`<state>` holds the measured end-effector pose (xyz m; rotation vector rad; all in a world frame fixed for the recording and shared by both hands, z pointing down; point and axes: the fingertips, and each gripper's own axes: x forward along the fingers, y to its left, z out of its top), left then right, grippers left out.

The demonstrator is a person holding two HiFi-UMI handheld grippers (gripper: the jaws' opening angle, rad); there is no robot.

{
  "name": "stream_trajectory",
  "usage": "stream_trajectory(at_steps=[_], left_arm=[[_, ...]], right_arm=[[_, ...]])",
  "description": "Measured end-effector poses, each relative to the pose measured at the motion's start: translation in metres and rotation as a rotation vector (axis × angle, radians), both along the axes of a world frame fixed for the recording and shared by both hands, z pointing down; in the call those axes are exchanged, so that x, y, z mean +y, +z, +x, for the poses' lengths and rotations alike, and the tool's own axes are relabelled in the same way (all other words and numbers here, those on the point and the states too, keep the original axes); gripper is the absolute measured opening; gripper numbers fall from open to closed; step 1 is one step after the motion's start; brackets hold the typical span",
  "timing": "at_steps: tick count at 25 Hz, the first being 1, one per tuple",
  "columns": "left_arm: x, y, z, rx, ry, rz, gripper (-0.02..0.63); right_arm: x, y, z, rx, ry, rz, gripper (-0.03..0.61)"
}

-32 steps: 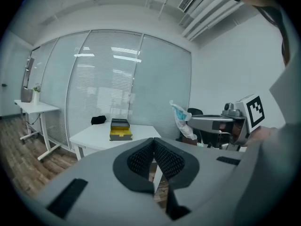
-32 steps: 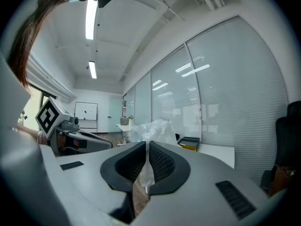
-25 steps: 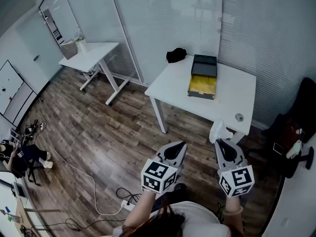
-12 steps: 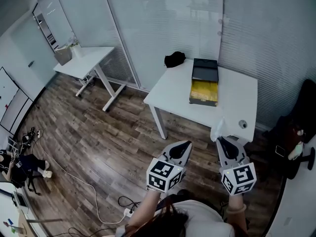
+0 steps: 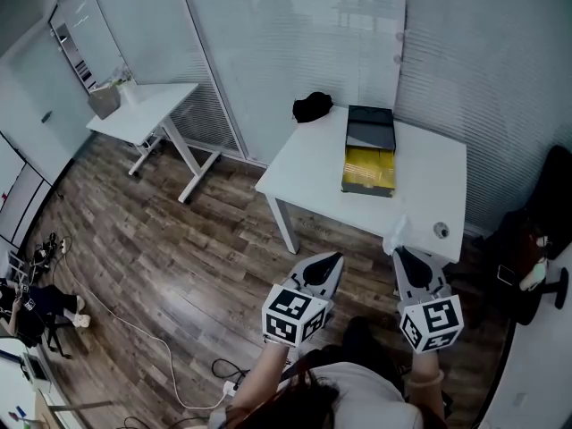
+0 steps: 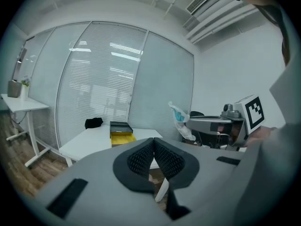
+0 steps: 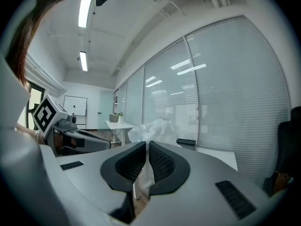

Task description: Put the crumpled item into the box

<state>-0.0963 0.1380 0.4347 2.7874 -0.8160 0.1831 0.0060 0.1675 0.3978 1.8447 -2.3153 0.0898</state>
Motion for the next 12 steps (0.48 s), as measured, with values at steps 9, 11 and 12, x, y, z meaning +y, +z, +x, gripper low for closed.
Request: stream_trajectory(at_steps=[9,11,12], left_arm=[[-0.04,0.006,0.012,0.001,-0.01,-0.002,0.018],[-0.051,0.006,0.017,0.001,-0.012,-0.004,0.018],[-0.057,0.006,0.021,0.0,-0.013,-0.005,0.018]], right_arm=[[-0.044,0.006,0.012,0.003,0.003,0.006,0.043],[-0.056,0.007,0.018,0.0,0.008,0.002,0.043],[-0.062,0.007,0.022,-0.002,0.01,0.0,0.043]])
